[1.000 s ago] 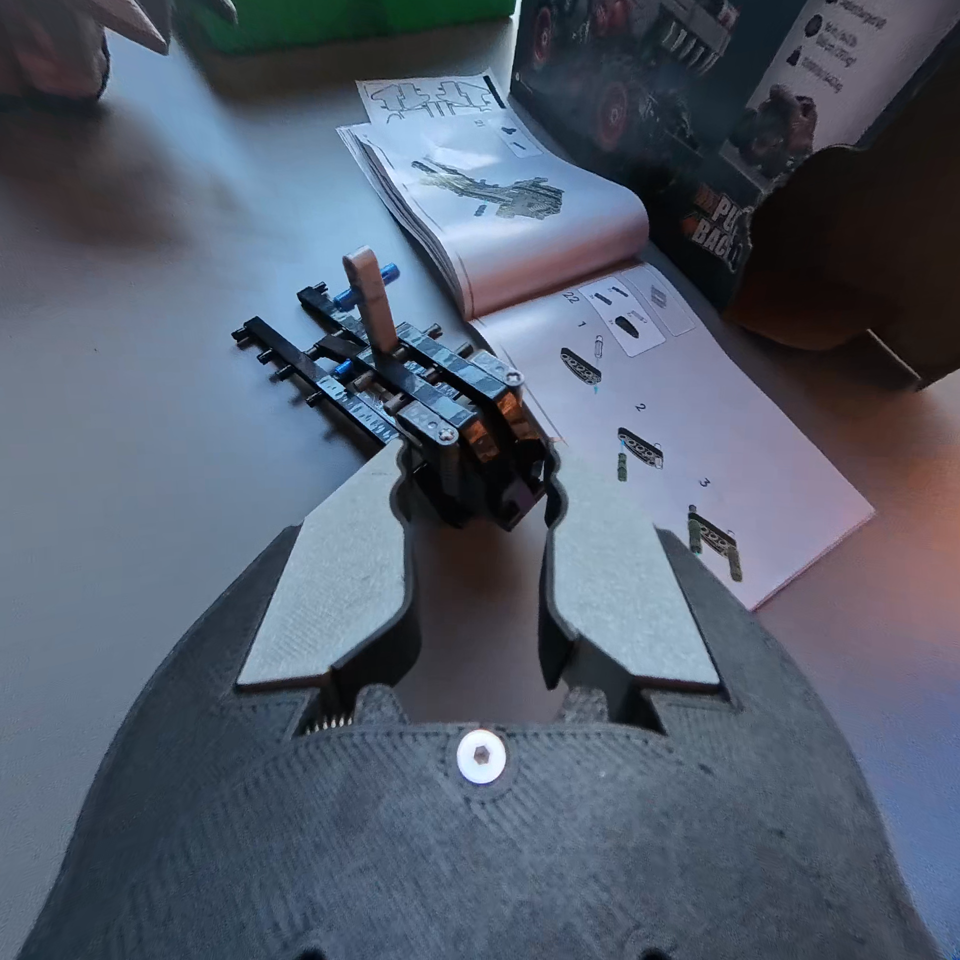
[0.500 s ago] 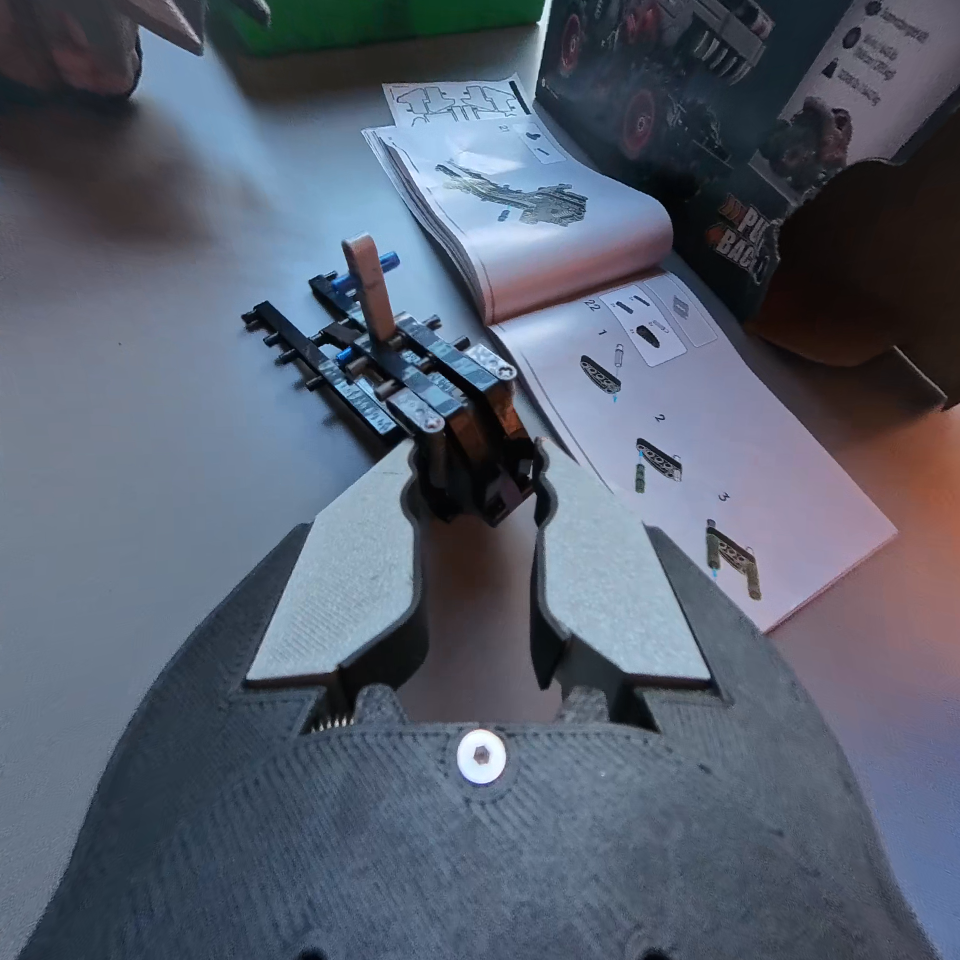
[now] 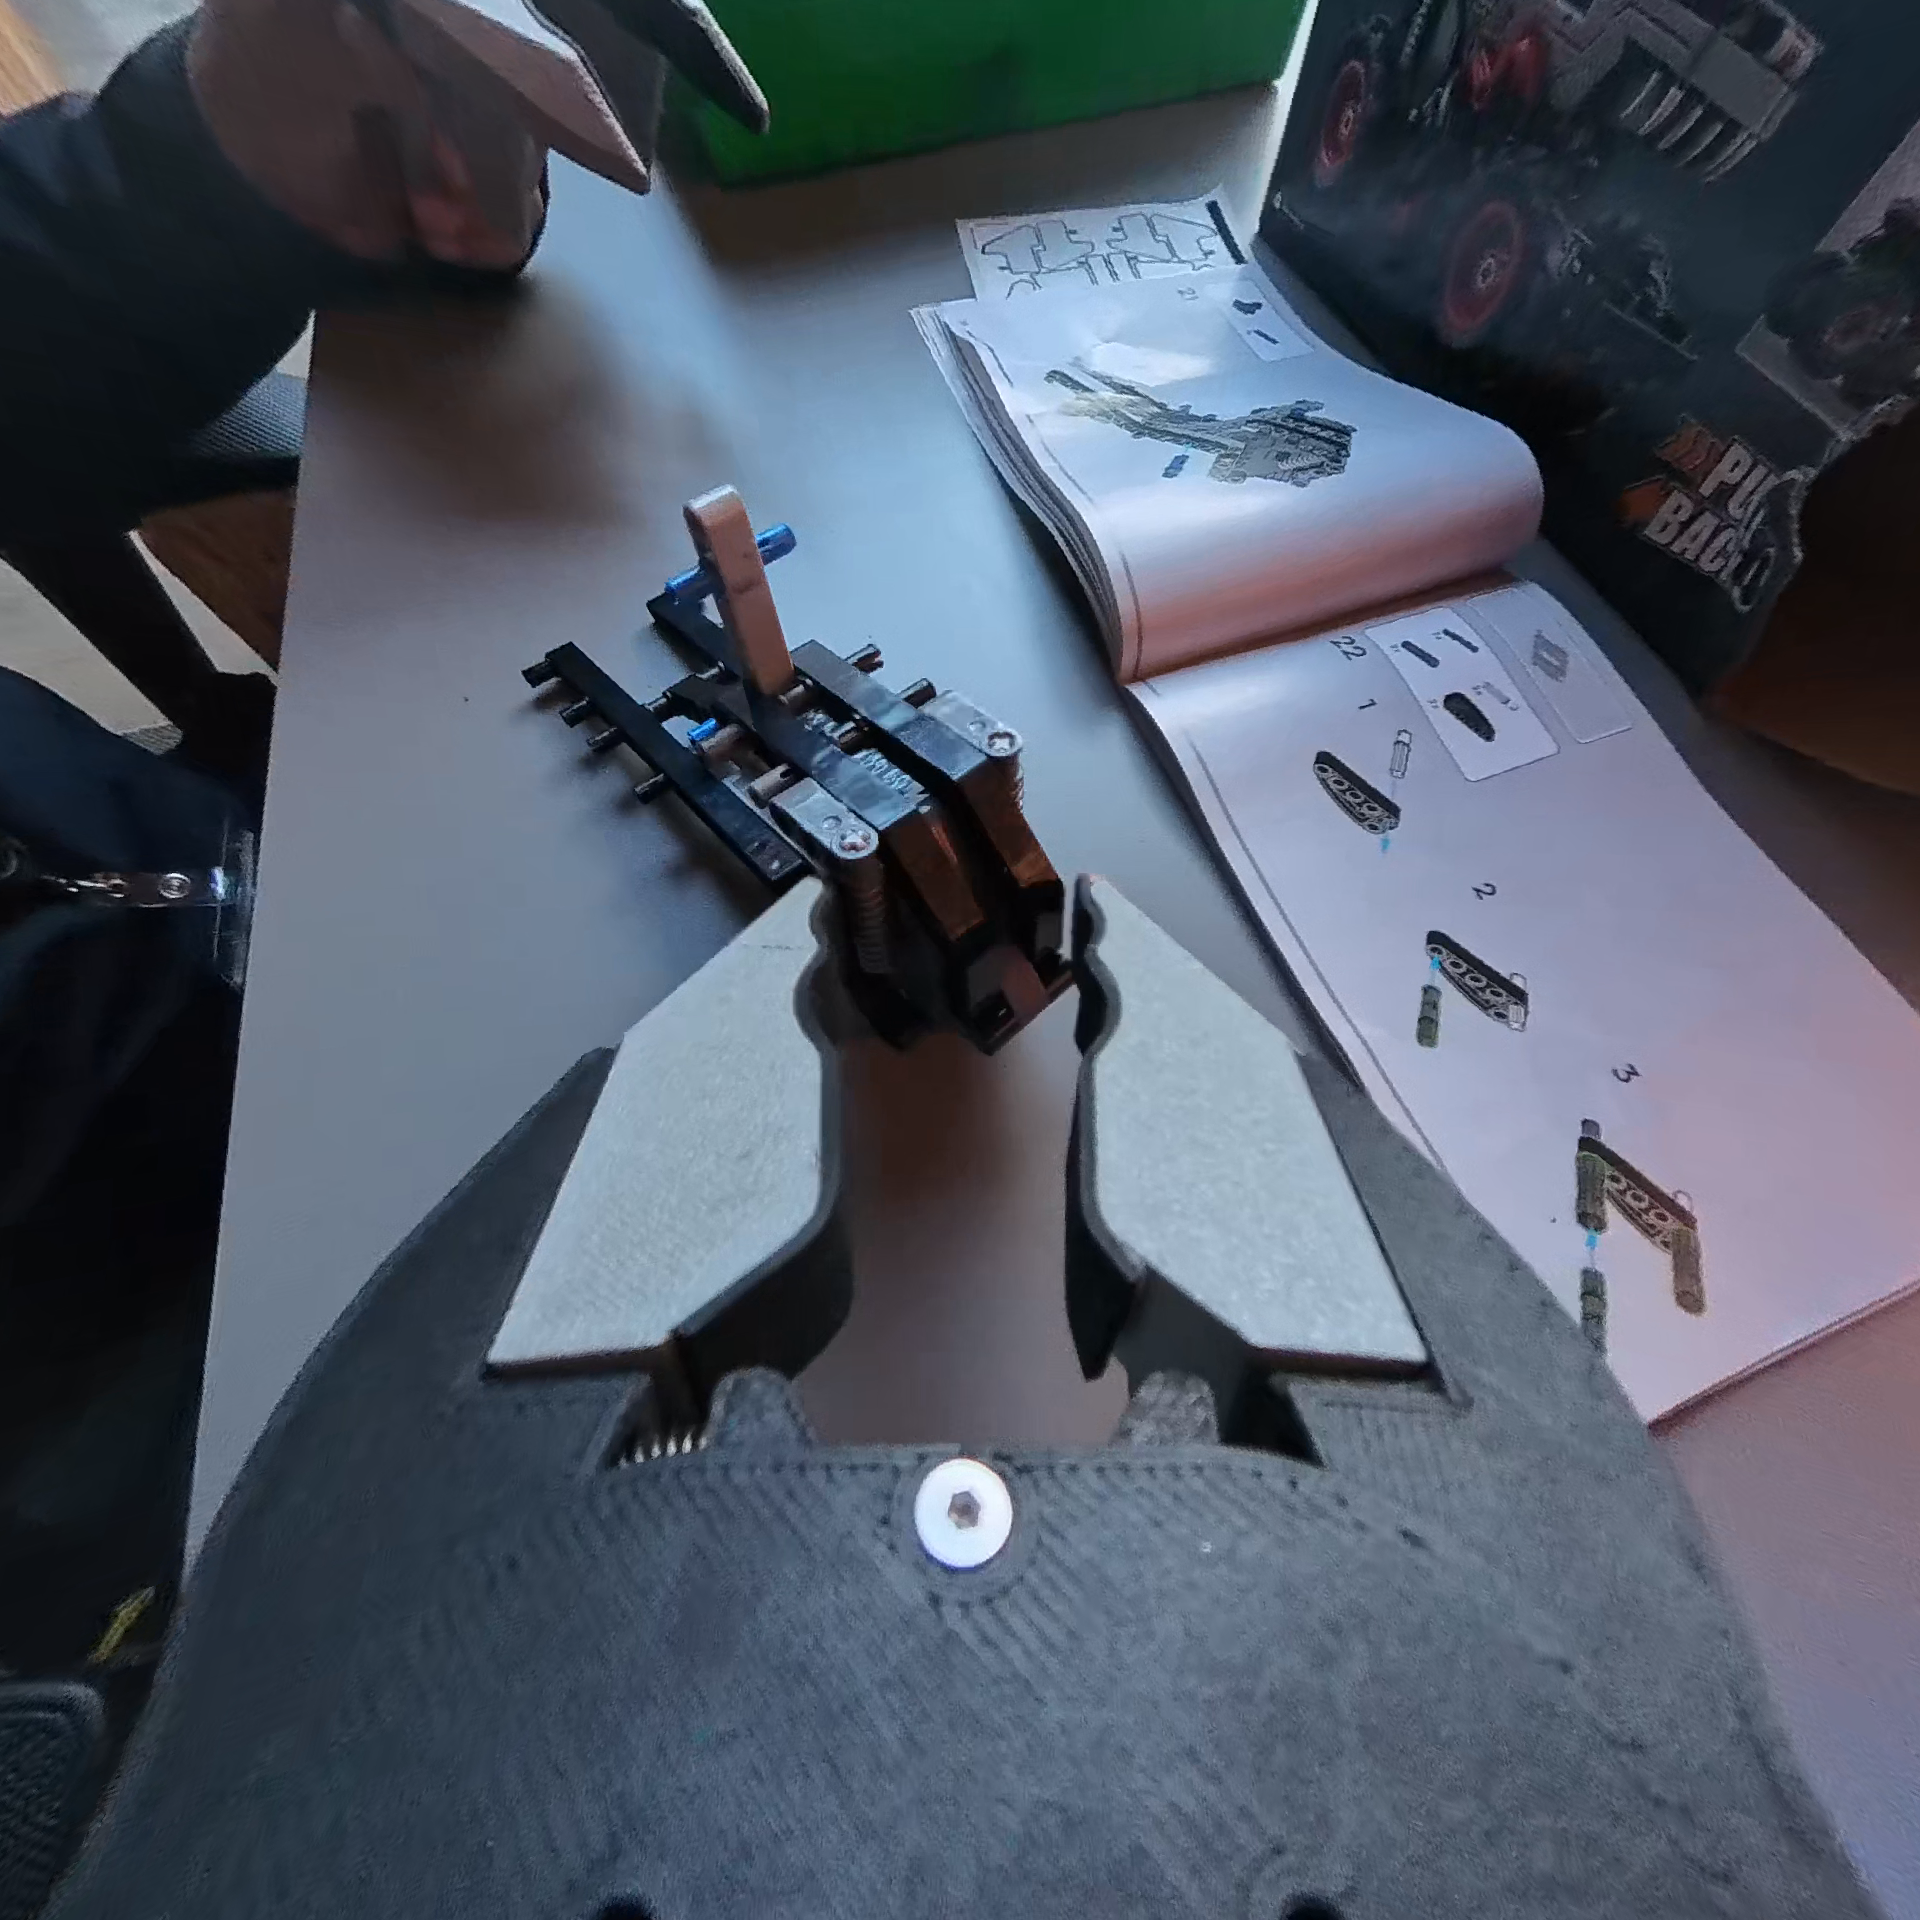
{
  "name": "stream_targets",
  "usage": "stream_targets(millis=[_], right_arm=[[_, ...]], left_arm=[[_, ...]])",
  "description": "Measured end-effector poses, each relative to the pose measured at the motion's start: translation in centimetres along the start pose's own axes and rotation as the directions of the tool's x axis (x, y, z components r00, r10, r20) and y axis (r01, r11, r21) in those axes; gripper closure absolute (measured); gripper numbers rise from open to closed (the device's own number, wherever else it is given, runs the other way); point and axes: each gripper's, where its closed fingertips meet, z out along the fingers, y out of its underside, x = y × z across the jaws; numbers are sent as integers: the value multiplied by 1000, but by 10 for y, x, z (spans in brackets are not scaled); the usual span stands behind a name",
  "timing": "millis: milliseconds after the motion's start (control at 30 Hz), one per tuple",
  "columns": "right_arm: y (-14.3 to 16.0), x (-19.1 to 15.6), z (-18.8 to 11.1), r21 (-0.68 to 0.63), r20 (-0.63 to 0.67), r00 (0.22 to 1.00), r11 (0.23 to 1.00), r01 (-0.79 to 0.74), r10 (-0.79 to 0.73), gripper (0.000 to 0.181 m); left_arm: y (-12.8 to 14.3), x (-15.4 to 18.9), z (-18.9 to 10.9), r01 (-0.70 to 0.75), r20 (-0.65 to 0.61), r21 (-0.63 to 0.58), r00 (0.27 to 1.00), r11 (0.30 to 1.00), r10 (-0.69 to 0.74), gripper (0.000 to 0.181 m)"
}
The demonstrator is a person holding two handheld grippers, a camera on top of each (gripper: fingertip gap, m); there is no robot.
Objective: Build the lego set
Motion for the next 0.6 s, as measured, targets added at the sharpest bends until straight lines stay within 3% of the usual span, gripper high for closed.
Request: stream_targets(millis=[267,433,600], right_arm=[[-29,-2,-23,187,44,998,981,-45,37,134],[-41,16,-41,293,-24,996,953,-74,85,134],[-41,27,-46,310,-82,990,947,-80,111,135]], left_arm=[[0,0,0,-1,-1,0,1000,1000,1,142],[0,0,0,0,-1,-2,1000,1000,0,142],[0,0,0,0,0,-2,1000,1000,0,143]])
